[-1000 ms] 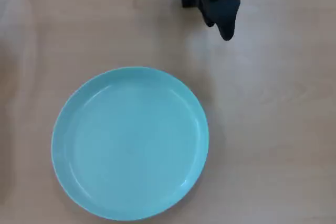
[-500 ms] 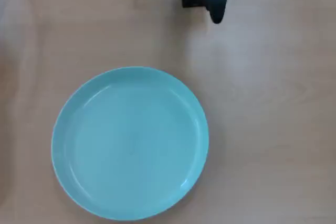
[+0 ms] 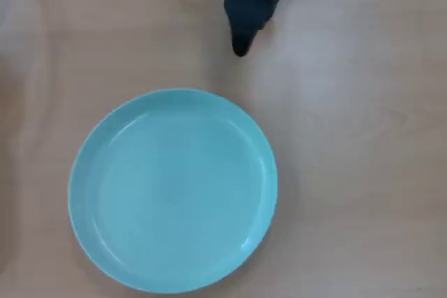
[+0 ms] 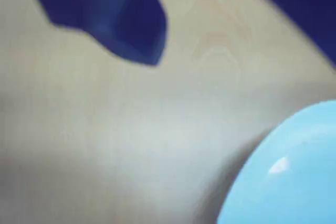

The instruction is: Move the green bowl from right to left

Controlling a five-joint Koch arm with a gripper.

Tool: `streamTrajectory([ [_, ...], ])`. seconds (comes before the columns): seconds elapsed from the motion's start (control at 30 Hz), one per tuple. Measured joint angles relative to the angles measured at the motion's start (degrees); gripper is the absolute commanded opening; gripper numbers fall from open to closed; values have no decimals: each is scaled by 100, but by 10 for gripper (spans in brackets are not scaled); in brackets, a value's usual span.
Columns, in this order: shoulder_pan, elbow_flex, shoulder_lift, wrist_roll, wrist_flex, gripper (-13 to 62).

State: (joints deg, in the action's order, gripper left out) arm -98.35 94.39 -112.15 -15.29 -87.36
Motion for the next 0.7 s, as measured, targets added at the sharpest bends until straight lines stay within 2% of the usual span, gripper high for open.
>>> streamTrajectory([
  [0.2,-88,-738,835,-545,0,434],
  [0.6,-483,-703,1960,-756,272,435],
  [0.7,-492,-185,1969,-765,844,435],
])
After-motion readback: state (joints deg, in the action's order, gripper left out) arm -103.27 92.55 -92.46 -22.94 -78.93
